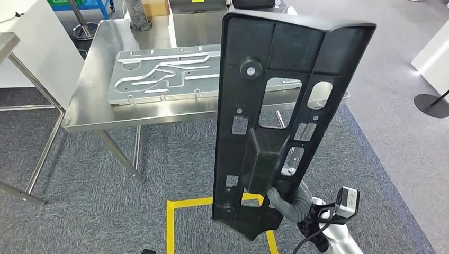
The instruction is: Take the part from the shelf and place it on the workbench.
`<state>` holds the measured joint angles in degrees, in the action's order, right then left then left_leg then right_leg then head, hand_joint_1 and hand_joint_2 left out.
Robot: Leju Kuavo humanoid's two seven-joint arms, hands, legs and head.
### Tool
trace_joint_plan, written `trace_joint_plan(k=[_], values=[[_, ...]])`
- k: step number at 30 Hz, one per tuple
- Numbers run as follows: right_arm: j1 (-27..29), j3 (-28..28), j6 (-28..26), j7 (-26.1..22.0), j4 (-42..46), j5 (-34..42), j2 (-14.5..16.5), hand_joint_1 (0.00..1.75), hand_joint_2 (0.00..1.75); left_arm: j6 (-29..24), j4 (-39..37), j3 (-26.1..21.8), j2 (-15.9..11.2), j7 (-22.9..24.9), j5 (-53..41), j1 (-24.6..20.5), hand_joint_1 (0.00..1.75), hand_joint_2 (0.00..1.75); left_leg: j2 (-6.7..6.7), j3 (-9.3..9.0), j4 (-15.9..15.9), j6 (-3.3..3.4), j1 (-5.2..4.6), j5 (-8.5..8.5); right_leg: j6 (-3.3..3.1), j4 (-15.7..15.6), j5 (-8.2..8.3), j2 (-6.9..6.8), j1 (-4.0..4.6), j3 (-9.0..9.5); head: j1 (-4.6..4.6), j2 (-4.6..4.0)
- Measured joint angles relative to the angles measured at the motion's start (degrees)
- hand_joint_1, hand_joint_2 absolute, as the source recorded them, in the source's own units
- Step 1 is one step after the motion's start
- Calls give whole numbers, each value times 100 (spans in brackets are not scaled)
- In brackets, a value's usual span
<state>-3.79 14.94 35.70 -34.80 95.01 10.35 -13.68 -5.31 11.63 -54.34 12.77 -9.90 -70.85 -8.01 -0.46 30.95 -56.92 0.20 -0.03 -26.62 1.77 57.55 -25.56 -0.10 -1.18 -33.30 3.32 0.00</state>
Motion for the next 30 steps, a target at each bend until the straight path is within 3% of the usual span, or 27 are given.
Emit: trace_joint_plan(k=[3, 4, 6, 7, 8, 9, 10, 11, 13, 14, 18, 20, 22, 23, 24, 25, 27, 28, 30], values=[[-223, -76, -52, 147, 23, 8, -6, 175, 175, 0, 0, 0, 0, -7, 5, -5, 0, 175, 7, 51, -175, -91, 24, -132, -118, -26, -14, 6, -7, 33, 0, 0], [-313, -99, -64, 211, 22, 25, -11, 175, 175, 0, 0, 0, 1, -9, 6, -6, 0, 175, 8, 172, -439, -113, 30, -271, -155, -37, -20, 2, -10, 51, 0, 0], [-478, -147, -76, 308, 7, 69, -20, 175, 175, 0, 0, 0, 2, -13, 9, -1, 0, 175, 9, 597, -1254, -137, 35, -618, -202, -38, -47, -5, 10, 73, 0, 0], [-543, -168, -73, 346, -10, 97, -20, 175, 175, -1, 0, 0, 1, -13, 10, 6, 0, 175, 9, 810, -1613, -141, 35, -723, -215, -36, -60, -5, 25, 85, 0, 0], [-605, -189, -63, 380, -36, 131, -20, 175, 175, -3, 0, -1, 0, -12, 14, 14, 0, 175, 10, 943, -1790, -135, 34, -713, -223, -35, -75, -2, 39, 103, 0, 0], [-675, -208, -45, 419, -73, 174, -20, 175, 175, -8, 0, -1, -1, -12, 19, 21, 0, 175, 10, 959, -1725, -118, 31, -576, -226, -35, -95, 3, 52, 130, 0, 0], [-758, -227, -24, 462, -118, 221, -20, 175, 175, -13, 0, -2, -2, -14, 27, 25, 0, 175, 9, 868, -1440, -89, 26, -345, -224, -35, -117, 10, 64, 166, 0, 0], [-854, -242, -3, 503, -170, 272, -20, 175, 175, -18, 0, -2, -3, -16, 36, 25, 0, 175, 9, 703, -1008, -47, 16, -72, -218, -35, -143, 16, 73, 206, 0, 0], [-1067, -261, 21, 573, -298, 363, -20, 175, 175, -24, 0, -2, -3, -20, 50, 18, 0, 175, 10, 410, -311, 24, -13, 230, -186, -27, -192, 28, 101, 254, -1, 0], [-1163, -268, 22, 597, -365, 401, -20, 175, 175, -27, 0, -2, -3, -20, 55, 15, 0, 175, 10, 343, -153, 47, -27, 261, -161, -24, -210, 32, 105, 258, -1, 0], [-1435, -320, 21, 647, -579, 541, 0, 175, 175, -39, 0, -5, 1, -22, 68, 16, 0, 175, 2, 286, -34, 127, -6, 252, -42, 61, -296, 22, 87, 224, 0, 0], [-1545, -359, 26, 668, -682, 609, 18, 175, 175, -39, 0, -7, 9, -22, 69, 8, 0, 175, 4, 243, 10, 165, 19, 254, 8, 606, -553, 17, 60, -55, 0, 0], [-1608, -392, 27, 690, -794, 658, 25, 175, 175, -39, 0, -7, 15, -22, 71, 8, 0, 175, 4, 218, 6, 178, 21, 220, 52, 1402, -822, 15, 31, -528, 0, 0], [-1623, -404, 25, 700, -844, 669, 26, 175, 175, -39, 0, -7, 17, -22, 73, 14, 0, 175, 1, 197, 2, 173, 22, 197, 69, 1622, -823, 14, 14, -693, 0, 0], [-1646, -413, 23, 709, -889, 677, 26, 175, 175, -39, 0, -7, 17, -22, 75, 21, 0, 175, -1, 168, -6, 164, 26, 169, 83, 1628, -707, 13, -2, -755, 0, 0], [-1686, -418, 22, 716, -934, 686, 28, 175, 175, -39, 0, -7, 18, -22, 77, 25, 0, 175, -3, 128, -17, 150, 31, 134, 94, 1382, -474, 10, -18, -693, 0, 0], [-1791, -421, 21, 727, -1013, 704, 34, 175, 175, -39, 0, -7, 20, -22, 79, 26, 0, 175, -4, 52, -48, 102, 34, 50, 105, 589, -1, -7, -33, -384, -1, 0], [-1836, -423, 20, 730, -1049, 712, 40, 175, 175, -39, 0, -7, 20, -23, 80, 22, 0, 175, -5, 34, -67, 70, 28, 12, 88, 283, 123, -9, -27, -257, 0, 0], [-1887, -427, 16, 742, -1106, 727, 48, 175, 175, -42, 0, -7, 19, -28, 84, 16, 0, 175, -2, 30, -76, 6, 15, -30, 27, 94, 112, -1, 2, -180, -1, 0]])
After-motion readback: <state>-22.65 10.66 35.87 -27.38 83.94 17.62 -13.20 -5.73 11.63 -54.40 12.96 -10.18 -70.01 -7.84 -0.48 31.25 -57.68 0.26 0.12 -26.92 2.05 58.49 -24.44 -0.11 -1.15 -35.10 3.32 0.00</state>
